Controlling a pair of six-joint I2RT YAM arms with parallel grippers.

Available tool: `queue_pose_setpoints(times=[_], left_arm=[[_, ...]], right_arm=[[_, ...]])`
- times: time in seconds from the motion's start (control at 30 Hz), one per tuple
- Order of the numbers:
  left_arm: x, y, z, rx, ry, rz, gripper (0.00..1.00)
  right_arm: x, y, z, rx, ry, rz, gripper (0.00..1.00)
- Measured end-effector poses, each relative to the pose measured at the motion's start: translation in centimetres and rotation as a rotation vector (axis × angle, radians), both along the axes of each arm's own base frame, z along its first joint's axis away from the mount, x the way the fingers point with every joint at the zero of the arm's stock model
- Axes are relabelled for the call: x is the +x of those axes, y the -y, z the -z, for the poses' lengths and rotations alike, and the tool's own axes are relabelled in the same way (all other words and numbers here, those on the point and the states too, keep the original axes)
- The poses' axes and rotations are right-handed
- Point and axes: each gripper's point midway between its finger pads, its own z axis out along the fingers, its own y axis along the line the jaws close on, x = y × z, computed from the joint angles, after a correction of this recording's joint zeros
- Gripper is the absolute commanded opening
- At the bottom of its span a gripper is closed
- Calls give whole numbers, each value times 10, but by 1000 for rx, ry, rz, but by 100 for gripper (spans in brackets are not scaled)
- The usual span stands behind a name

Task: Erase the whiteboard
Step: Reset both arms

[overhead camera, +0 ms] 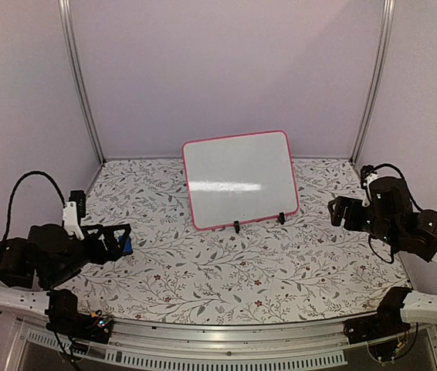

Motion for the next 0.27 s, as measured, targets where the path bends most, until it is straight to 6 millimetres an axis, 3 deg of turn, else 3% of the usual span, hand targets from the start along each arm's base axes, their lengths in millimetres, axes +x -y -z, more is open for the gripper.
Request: queue_pose_setpoints(times=[0.27], left_arm=[[0, -2, 7, 30, -10, -9, 100]], right_arm=[[-11, 15, -25, 43, 68, 24, 99]])
